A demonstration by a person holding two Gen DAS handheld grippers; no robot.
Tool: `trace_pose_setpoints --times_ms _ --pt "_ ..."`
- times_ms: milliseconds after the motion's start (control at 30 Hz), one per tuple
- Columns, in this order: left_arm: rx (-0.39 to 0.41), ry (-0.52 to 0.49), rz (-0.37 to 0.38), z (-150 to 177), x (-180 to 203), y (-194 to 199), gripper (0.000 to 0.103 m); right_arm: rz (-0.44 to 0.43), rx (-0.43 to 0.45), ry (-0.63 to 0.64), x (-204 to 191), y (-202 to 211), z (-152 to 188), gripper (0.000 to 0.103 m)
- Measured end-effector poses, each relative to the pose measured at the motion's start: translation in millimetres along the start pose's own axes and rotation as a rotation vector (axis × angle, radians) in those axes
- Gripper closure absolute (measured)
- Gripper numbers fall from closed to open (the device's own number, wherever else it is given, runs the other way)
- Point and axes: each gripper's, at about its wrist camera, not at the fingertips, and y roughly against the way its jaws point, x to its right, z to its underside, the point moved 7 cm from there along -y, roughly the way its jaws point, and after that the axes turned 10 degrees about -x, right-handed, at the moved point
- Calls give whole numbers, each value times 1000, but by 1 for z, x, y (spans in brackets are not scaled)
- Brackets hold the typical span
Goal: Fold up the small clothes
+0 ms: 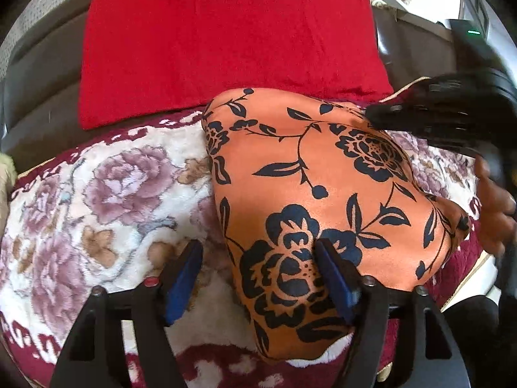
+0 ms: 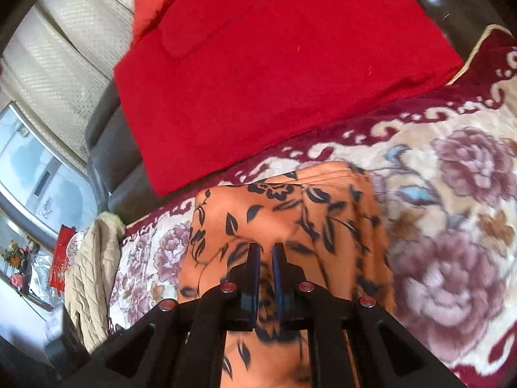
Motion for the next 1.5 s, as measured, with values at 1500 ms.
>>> trace_pose_setpoints --times_ms 1500 --pt "23 170 322 0 -25 -36 0 32 -326 84 -68 -135 -64 89"
